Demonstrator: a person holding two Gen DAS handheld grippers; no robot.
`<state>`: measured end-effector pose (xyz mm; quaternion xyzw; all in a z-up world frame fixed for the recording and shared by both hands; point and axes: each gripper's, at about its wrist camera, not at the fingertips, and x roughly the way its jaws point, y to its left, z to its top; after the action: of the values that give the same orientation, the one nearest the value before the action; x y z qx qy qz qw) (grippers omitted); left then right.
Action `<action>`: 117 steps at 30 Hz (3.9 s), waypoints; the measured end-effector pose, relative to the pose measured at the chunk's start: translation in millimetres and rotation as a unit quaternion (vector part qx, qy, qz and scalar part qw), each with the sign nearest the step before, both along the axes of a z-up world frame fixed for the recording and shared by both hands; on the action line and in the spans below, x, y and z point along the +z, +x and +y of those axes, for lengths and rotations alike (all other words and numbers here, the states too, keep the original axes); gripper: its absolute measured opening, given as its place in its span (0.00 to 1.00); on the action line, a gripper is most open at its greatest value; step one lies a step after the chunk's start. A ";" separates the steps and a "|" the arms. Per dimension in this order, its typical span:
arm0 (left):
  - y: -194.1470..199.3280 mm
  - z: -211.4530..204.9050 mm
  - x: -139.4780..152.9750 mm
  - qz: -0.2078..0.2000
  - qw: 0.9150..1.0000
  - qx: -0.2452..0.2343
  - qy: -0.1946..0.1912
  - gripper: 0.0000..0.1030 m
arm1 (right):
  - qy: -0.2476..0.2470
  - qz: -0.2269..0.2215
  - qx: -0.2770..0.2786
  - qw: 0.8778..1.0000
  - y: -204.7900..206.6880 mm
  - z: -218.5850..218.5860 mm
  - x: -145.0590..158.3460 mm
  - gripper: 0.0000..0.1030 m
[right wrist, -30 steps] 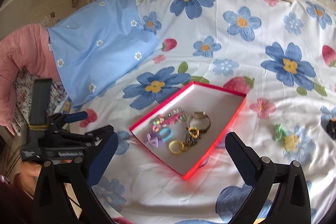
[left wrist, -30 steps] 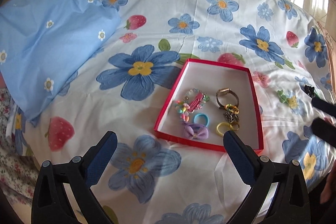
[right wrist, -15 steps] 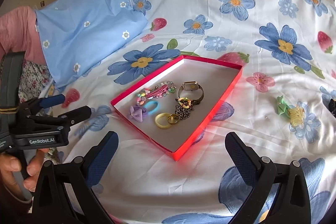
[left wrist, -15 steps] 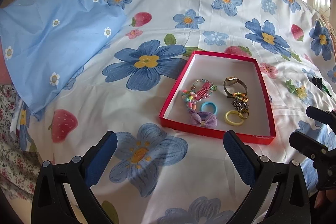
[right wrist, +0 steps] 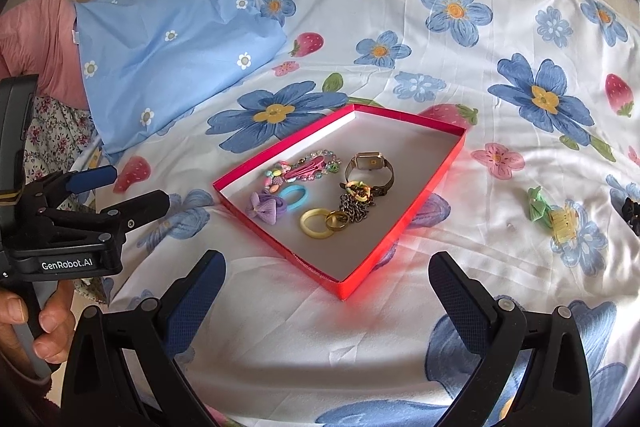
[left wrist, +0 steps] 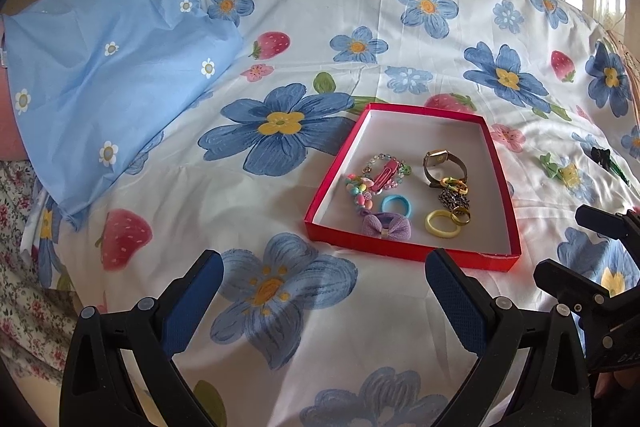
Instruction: Organize jewelry
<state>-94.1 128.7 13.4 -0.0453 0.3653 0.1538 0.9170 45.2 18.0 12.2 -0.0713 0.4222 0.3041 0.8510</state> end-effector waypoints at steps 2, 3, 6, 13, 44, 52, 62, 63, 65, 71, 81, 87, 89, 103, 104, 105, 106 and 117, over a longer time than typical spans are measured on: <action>-0.1 0.3 0.2 0.000 1.000 0.000 0.000 0.99 | -0.001 0.001 0.001 1.000 -1.0 0.7 -0.3 0.99; -0.7 0.2 -0.3 -0.001 1.000 -0.001 -0.001 0.99 | -0.001 0.001 0.001 1.000 -1.6 1.0 -0.3 0.99; -2.5 0.7 -0.6 -0.002 1.000 -0.001 -0.001 0.99 | -0.002 0.000 0.001 1.000 -2.7 1.5 0.0 0.99; -8.0 2.2 1.2 -0.011 1.000 0.000 0.002 0.99 | 0.004 -0.008 -0.003 1.000 -4.8 0.6 2.2 0.99; -11.1 -2.7 -1.6 -0.019 1.000 -0.010 0.008 0.99 | 0.017 -0.016 -0.016 1.000 -5.5 -3.2 -0.2 0.99; -11.1 -4.9 -2.0 -0.021 1.000 -0.011 0.010 0.99 | 0.019 -0.013 -0.018 1.000 -5.0 -3.6 -0.6 0.99; -11.3 -4.6 -1.7 -0.020 1.000 -0.014 0.009 0.99 | 0.019 -0.013 -0.018 1.000 -4.9 -3.5 -0.4 0.99; -10.9 -5.2 -2.0 -0.019 1.000 -0.015 0.009 0.99 | 0.018 -0.013 -0.018 1.000 -5.0 -3.5 -0.5 0.99; -10.6 -4.2 -2.4 -0.018 1.000 -0.016 0.010 0.99 | 0.019 -0.013 -0.018 1.000 -5.1 -3.6 -0.3 0.99; -11.2 -4.3 -2.5 -0.018 1.000 -0.015 0.010 0.99 | 0.019 -0.013 -0.019 1.000 -5.3 -3.3 -0.1 0.99; -11.0 -3.0 -3.4 -0.018 1.000 -0.017 0.011 0.99 | 0.019 -0.014 -0.019 1.000 -5.6 -3.3 0.0 0.99; -10.5 -2.8 -3.6 -0.018 1.000 -0.019 0.010 0.99 | 0.019 -0.014 -0.019 1.000 -5.4 -3.1 0.1 0.99; -10.6 -2.5 -3.8 -0.018 1.000 -0.018 0.010 0.99 | 0.019 -0.014 -0.019 1.000 -5.6 -3.2 0.7 0.99; -8.9 -3.6 -6.1 -0.018 0.999 -0.021 0.016 0.99 | 0.019 -0.016 -0.020 0.999 -5.3 -2.9 2.0 0.99; -8.9 -4.1 -7.0 -0.018 0.999 -0.021 0.017 0.99 | 0.019 -0.016 -0.021 0.999 -4.6 -2.8 1.9 0.99; -8.4 -4.5 -7.7 -0.018 0.999 -0.022 0.018 0.99 | 0.019 -0.016 -0.021 0.999 -5.0 -3.0 2.3 0.99; -7.7 -4.6 -8.4 -0.018 0.999 -0.023 0.018 0.99 | 0.019 -0.015 -0.021 0.999 -5.0 -2.9 2.7 0.99; -2.9 -3.9 -10.7 -0.012 1.000 -0.024 0.017 0.99 | 0.019 -0.013 -0.023 0.999 -3.6 -4.3 0.9 0.99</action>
<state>-97.0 124.8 2.7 -0.0229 0.3527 0.1377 0.9253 41.6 13.7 13.0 -0.0497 0.4070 0.2915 0.8643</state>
